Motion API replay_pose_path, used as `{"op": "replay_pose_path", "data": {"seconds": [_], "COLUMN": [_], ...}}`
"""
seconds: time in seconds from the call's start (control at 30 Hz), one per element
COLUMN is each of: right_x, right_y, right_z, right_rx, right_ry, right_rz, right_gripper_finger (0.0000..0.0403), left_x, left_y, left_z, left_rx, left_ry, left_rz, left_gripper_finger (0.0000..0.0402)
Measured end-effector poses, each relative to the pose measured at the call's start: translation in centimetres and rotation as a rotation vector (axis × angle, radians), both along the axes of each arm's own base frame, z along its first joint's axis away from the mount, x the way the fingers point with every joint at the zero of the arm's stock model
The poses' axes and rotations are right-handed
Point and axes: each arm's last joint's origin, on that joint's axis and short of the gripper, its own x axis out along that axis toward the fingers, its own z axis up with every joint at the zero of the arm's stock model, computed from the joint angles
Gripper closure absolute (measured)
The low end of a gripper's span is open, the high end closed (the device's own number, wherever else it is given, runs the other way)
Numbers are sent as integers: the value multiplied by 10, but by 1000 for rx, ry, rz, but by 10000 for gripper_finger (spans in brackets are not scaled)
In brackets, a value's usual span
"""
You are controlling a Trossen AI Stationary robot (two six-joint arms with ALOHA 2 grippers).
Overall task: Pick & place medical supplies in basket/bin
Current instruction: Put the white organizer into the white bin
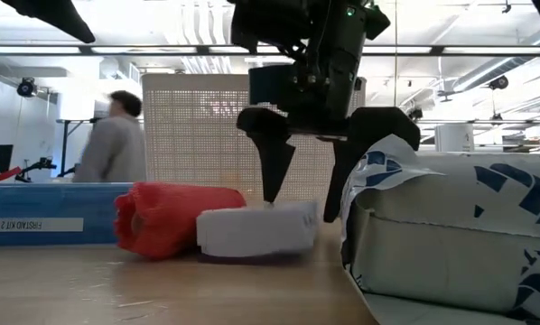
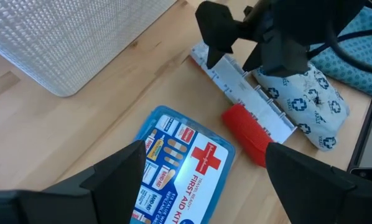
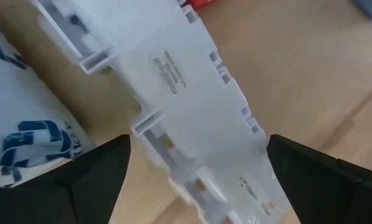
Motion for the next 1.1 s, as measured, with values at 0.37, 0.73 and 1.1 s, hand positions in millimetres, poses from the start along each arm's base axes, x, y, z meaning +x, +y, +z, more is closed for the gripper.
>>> {"op": "replay_pose_path", "data": {"seconds": [0.37, 0.73, 1.1], "right_x": [3, 3, 0], "right_y": [-1, -2, -3], "right_z": [-16, -15, 11], "right_rx": [24, 27, 55], "right_ry": [33, 32, 42], "right_rz": [-3, -49, -202], "right_gripper_finger": [39, 59, 280], "left_x": [0, 1, 1], "left_y": [0, 0, 0], "left_z": [0, 0, 0], "left_rx": [-3, -5, -5], "left_ry": [-4, -7, -8], "left_rz": [0, 0, 1], "left_gripper_finger": [95, 95, 95]}}
